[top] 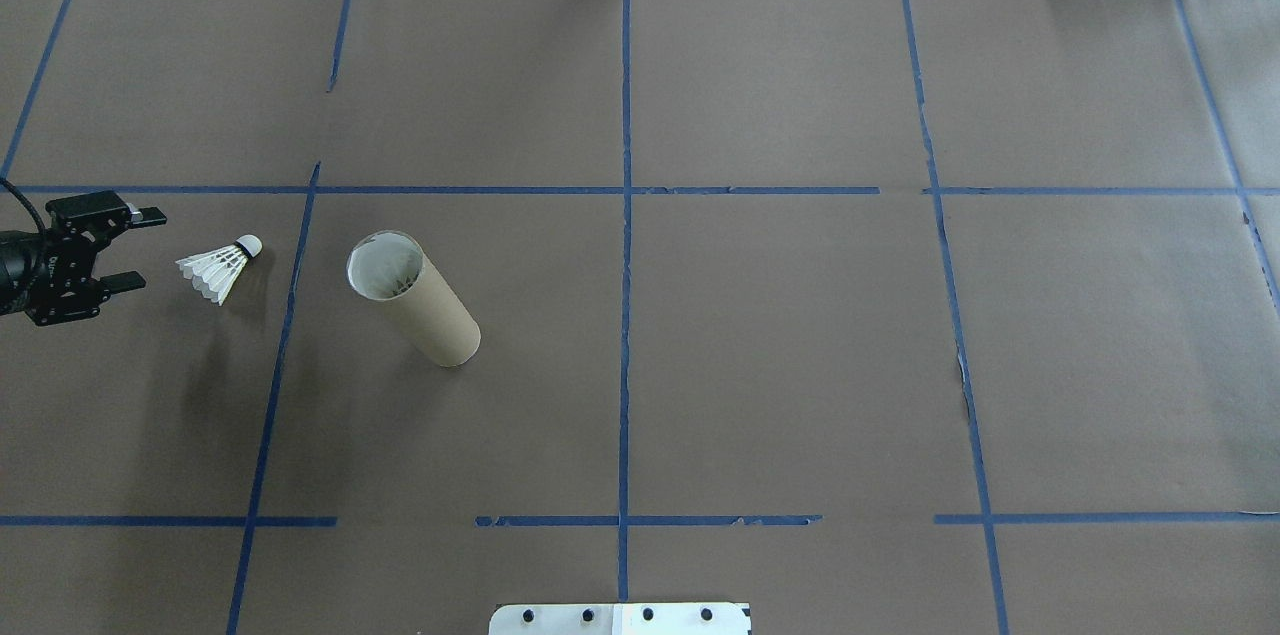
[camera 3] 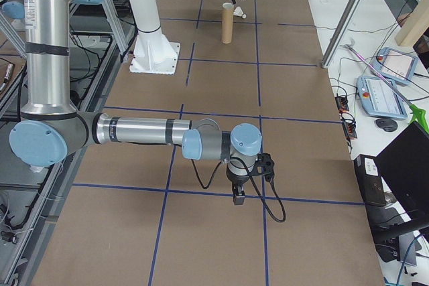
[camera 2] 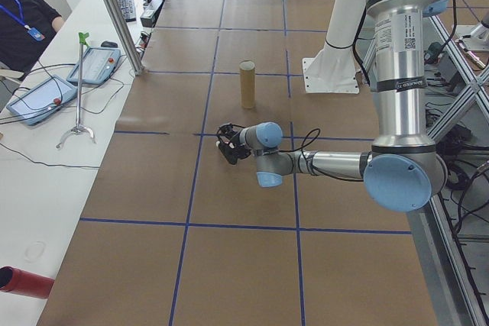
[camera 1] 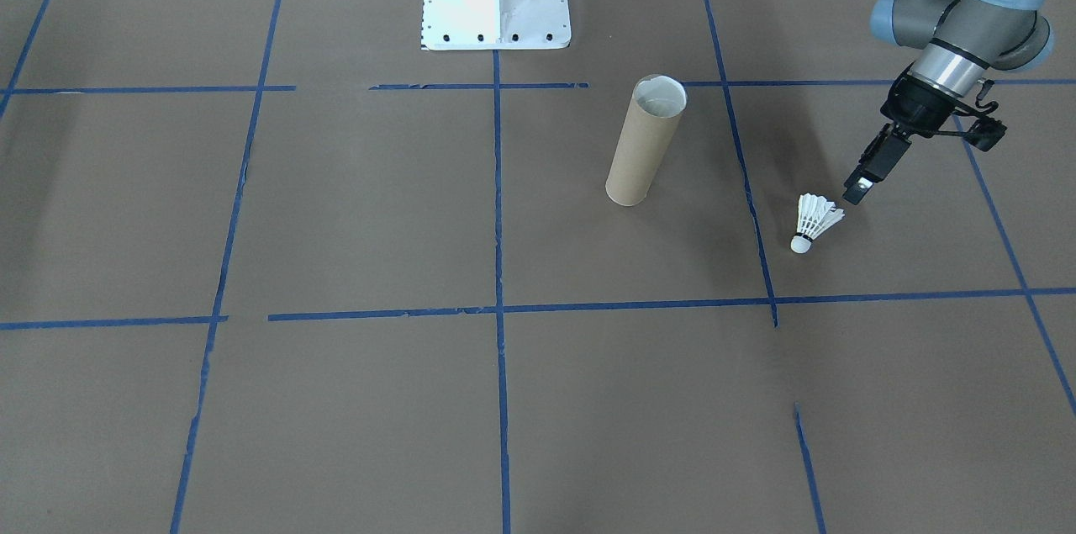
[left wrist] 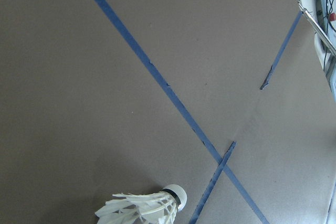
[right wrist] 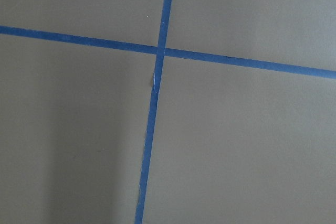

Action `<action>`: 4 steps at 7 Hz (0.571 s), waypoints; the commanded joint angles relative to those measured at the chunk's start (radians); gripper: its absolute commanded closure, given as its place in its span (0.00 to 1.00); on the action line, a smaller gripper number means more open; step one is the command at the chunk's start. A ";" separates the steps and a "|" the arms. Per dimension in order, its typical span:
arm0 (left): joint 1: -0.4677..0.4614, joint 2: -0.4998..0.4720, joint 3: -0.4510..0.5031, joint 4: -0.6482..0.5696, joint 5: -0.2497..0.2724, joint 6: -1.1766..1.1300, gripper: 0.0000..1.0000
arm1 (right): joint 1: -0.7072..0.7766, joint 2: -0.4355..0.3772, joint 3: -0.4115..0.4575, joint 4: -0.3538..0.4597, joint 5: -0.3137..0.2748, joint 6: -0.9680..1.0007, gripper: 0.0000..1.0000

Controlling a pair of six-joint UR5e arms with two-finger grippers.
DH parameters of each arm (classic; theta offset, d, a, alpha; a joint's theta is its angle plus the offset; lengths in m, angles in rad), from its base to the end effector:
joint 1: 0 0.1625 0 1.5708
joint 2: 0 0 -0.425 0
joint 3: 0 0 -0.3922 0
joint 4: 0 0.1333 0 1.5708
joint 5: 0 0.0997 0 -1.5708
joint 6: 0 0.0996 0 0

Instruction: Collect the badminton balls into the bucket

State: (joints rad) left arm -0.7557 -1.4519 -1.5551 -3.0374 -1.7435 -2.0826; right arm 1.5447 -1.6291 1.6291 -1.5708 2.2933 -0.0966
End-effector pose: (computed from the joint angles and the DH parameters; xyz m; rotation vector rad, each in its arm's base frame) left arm 0.2530 -0.3981 0.5635 0.0171 1.3996 -0.9515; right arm 0.0552 -0.4687 0.6615 0.0255 -0.7225 -0.1173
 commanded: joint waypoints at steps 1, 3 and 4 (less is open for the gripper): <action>0.042 -0.024 0.006 0.006 0.039 -0.039 0.03 | 0.000 0.000 0.000 0.000 0.000 0.000 0.00; 0.044 -0.041 0.018 0.006 0.039 -0.068 0.42 | 0.000 0.000 0.000 0.000 0.000 0.000 0.00; 0.044 -0.041 0.021 0.006 0.039 -0.068 0.47 | 0.000 0.000 0.000 0.000 0.000 0.000 0.00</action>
State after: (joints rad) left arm -0.7126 -1.4896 -1.5393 -3.0309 -1.7048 -2.1443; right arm 1.5447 -1.6291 1.6291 -1.5708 2.2933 -0.0966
